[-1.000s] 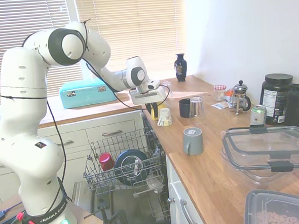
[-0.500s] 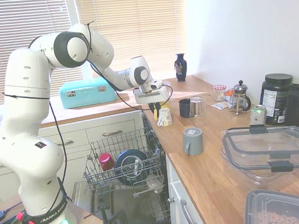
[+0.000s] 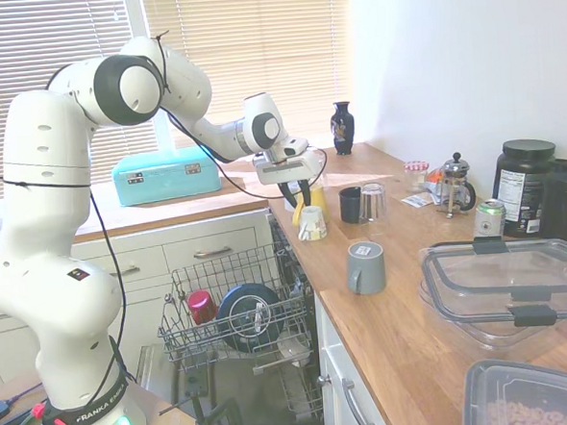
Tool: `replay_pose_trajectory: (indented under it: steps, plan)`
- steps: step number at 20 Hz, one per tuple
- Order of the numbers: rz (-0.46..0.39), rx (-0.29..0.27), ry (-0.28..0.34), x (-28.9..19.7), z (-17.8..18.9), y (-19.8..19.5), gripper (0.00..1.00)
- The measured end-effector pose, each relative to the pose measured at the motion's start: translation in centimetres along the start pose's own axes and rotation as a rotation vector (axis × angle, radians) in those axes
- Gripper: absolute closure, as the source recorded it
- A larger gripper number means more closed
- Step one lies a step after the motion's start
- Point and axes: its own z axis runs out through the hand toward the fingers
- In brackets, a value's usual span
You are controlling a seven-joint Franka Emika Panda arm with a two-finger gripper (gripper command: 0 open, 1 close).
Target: Transfer the yellow mug from the dishwasher to the counter
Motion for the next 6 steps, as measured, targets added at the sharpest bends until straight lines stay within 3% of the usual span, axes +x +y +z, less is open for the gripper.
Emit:
replay_pose_trajectory:
  steps: [3, 6]
  plan:
    - [0.048, 0.026, 0.037, -0.1, -4.6, 1.3, 0.00]
    - [0.087, 0.013, 0.004, -3.7, -8.0, 3.1, 0.00]
